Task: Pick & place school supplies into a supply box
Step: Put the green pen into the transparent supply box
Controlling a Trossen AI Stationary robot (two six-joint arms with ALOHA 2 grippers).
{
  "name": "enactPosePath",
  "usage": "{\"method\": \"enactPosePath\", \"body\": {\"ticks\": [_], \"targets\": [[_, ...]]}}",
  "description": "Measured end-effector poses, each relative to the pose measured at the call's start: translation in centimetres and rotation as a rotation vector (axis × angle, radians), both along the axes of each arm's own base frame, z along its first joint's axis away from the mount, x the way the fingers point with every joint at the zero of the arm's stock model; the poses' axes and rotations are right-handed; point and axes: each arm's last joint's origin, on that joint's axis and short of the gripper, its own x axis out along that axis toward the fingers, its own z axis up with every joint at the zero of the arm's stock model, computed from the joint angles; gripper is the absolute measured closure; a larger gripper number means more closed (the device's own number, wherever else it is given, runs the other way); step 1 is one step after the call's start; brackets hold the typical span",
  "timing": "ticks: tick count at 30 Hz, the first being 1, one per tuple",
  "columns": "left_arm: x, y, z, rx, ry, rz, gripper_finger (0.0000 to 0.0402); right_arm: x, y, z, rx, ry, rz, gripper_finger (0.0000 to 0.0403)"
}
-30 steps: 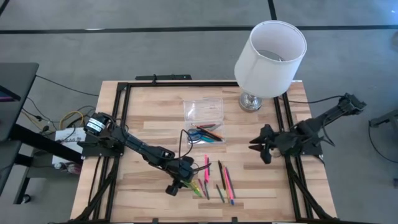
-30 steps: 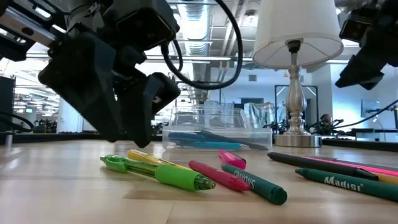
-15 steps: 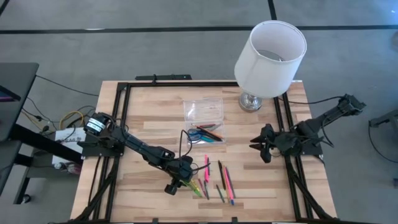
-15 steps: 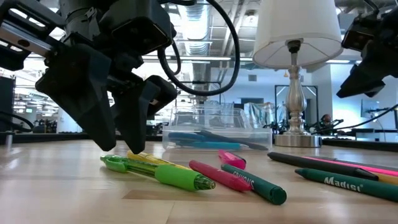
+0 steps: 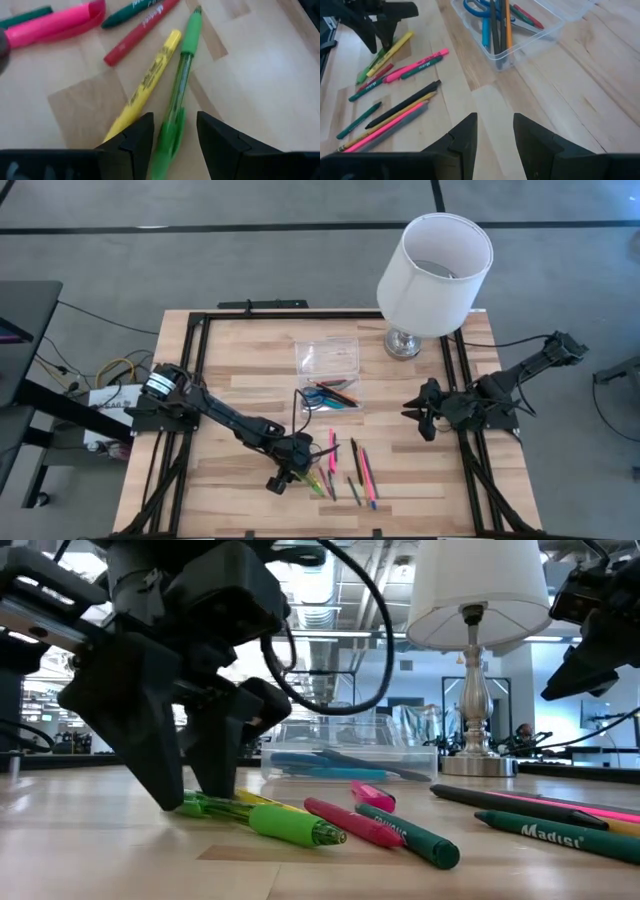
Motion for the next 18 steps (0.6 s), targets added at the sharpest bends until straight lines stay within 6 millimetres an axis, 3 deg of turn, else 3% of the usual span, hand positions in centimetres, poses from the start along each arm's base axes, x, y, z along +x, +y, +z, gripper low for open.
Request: {"method": "enactPosePath", "body": {"ticks": [10,18], "targets": [[0.23,-0.09,-0.2,0.064,0.003,0.045,0.0257,-0.01,0.0,0.0,0.014,0.0,-0.011,0.0284],[-0.23,-0.39,-0.37,0.1,0.051,0.089,0.032,-0.01,0.0,0.01,0.014,-0.001,-0.012,0.0284]]}}
